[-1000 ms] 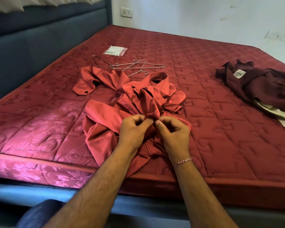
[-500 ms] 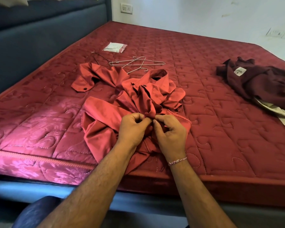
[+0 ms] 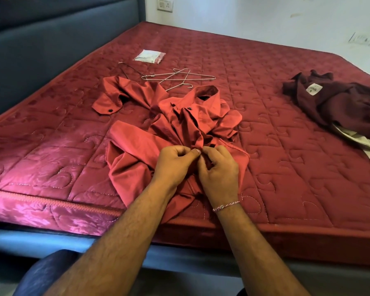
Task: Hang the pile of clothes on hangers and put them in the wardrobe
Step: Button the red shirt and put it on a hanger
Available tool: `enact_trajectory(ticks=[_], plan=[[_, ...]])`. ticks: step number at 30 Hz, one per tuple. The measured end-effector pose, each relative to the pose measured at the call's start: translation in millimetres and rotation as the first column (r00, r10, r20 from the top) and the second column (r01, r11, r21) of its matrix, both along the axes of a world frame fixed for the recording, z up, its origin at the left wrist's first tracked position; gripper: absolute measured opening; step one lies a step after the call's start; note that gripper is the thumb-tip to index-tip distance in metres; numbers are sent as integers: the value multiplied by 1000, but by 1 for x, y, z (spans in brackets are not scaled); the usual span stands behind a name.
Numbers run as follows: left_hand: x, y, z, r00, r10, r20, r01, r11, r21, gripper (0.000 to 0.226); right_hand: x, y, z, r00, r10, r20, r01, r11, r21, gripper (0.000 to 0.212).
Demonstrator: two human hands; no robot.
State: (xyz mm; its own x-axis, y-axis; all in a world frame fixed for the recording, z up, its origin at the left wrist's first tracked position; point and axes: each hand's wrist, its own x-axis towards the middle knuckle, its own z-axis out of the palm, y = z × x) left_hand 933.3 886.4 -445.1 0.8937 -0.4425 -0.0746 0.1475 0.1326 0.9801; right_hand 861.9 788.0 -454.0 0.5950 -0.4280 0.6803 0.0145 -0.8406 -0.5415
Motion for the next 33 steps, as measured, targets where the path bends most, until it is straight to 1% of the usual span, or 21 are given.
enact_trajectory(ticks=[5,11,13,14,15,16,18,19,20,21,23,25,28,31,33], plan=[[4,4,-1,997,-31,-64,29,999,-40,12,-2,0,3,999,42,13,-43,999,7,19],[5,6,2,993,-56,-104,51,997,-49,15,-2,3,2,1000,0,-8,-1,998,-67,18],[4,7,4,993,-55,-107,50,998,-48,15,-2,2,2,1000,25,13,-25,999,-32,16],[4,7,5,993,-53,-109,47,998,-51,15,-2,0,3,997,73,33,-74,997,32,17],[3,7,6,992,-51,-112,45,997,-56,16,-3,-2,4,989,136,57,-142,981,132,21],[2,7,7,992,-50,-112,44,997,-60,18,-3,-5,6,976,198,85,-214,944,253,24],[2,6,7,995,-43,-95,39,998,-48,28,-3,-11,10,948,285,139,-316,817,482,29],[1,6,6,996,-38,-86,35,999,-35,31,-4,-13,11,941,303,152,-334,754,565,32],[1,6,6,996,-35,-83,33,999,-25,31,-4,-14,11,938,309,157,-338,709,619,35],[0,6,7,996,-34,-86,32,999,-24,29,-4,-13,12,938,309,158,-336,689,643,37],[1,6,6,995,-31,-94,28,999,-32,25,-4,-12,12,940,301,162,-332,689,644,38],[1,7,6,995,-29,-92,26,999,-36,23,-5,-11,12,936,302,181,-346,686,640,30],[1,7,6,997,-22,-69,21,1000,-14,28,-6,-14,10,926,328,184,-370,701,610,21],[0,7,8,998,-23,-58,23,1000,2,35,-6,-15,7,924,355,142,-368,726,580,21],[0,7,9,998,-18,-65,18,1000,-5,36,-4,-15,6,928,357,110,-356,754,552,22]])
